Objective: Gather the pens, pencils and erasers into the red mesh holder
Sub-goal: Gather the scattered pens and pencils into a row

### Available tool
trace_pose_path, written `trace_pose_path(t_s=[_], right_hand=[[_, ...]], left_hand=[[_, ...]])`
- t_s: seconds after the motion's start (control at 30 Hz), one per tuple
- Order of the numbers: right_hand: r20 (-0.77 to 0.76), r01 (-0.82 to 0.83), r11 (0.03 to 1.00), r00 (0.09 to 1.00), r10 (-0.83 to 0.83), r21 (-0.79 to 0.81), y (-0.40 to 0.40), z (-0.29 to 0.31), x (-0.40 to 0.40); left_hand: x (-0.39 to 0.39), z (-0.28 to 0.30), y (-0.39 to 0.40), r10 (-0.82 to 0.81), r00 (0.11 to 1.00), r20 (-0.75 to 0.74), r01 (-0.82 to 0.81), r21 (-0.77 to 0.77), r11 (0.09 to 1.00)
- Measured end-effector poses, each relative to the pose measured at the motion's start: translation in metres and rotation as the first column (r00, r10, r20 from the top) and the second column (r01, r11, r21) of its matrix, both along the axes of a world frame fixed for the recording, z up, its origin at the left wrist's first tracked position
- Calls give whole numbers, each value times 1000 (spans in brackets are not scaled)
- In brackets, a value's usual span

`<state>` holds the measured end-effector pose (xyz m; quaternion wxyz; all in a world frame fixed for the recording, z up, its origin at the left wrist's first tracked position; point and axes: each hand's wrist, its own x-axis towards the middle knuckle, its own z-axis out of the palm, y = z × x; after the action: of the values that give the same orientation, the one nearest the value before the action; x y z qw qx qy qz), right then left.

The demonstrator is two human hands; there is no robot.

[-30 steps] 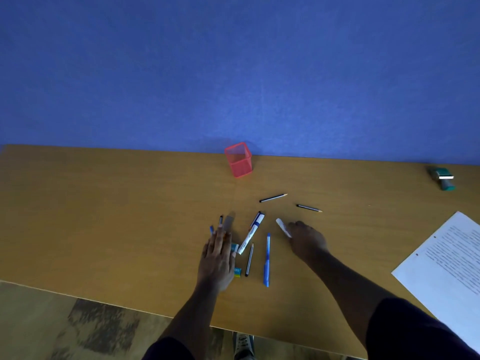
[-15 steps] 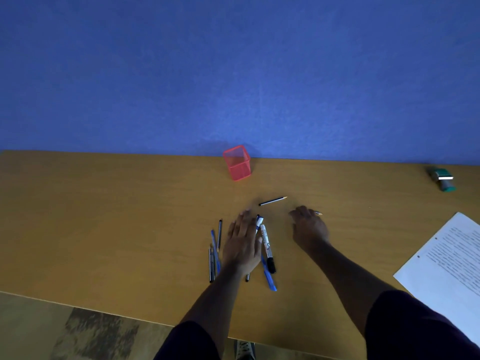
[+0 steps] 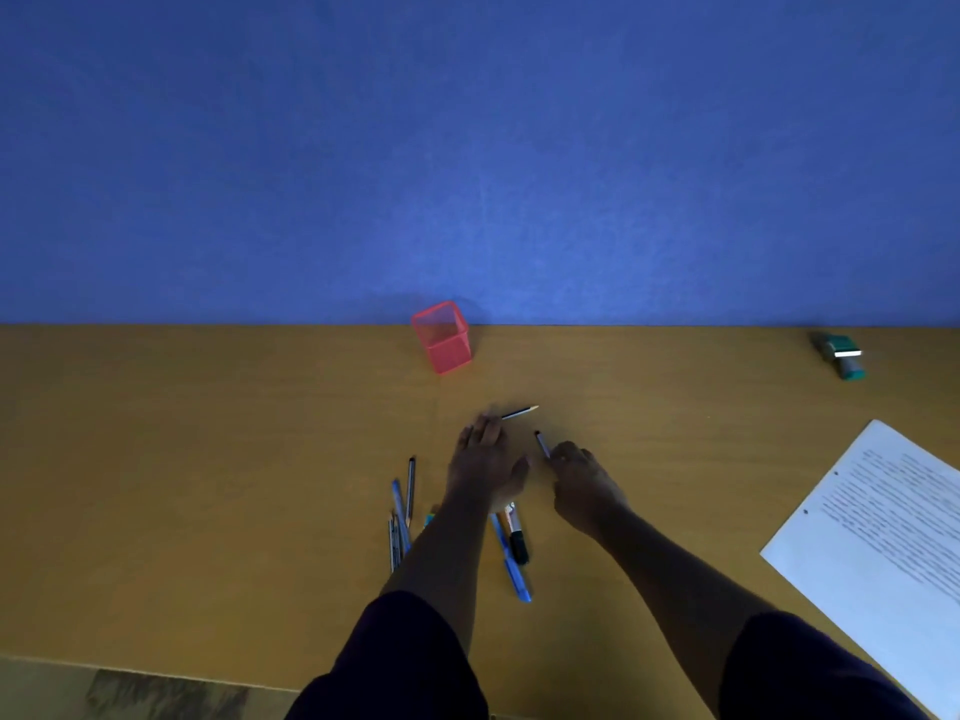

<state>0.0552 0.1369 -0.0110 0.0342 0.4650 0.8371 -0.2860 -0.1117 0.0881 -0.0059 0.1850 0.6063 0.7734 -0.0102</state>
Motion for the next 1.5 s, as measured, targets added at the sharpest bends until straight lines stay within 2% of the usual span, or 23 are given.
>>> trace_pose_path(t_s=[0.13,0.37,0.6,0.7,0.8,0.97,1.23,1.33,1.5], right_hand=[[-49,-154,988,987,154,-6,-18,-2,-22],[-74,-227,974,972,225,-17,-37,-3,-49],[-84,-184,983,980,181,-29,-47,2,-60],[0,-119,993,993,119,-21,-46,6,-55],[66,-147,985,986,153,-85,-47,4,-44],[-17,-189,970,982,189,-152,-58,-4,-43],[-139,-91,959,989,55,-269,-70,-3,-57],[-142,-90,969,988,58,-229,-64,0,-58],[-106,-149,987,984,143,-55,-51,2,-56]], left_hand=[[-12,0,-12,16,1000,-15,-16,1,1000],[-34,2,-24,81,991,-109,-76,48,996],[-51,3,-43,187,968,-169,-169,117,979],[-55,1,-51,199,958,-207,-181,103,978],[-55,-2,-57,219,954,-205,-200,108,974],[-53,-8,-61,231,958,-173,-206,147,967],[-54,-1,-43,273,940,-205,-235,192,953],[-59,8,-22,299,940,-161,-253,254,933],[-70,31,29,276,953,-127,-218,349,911]])
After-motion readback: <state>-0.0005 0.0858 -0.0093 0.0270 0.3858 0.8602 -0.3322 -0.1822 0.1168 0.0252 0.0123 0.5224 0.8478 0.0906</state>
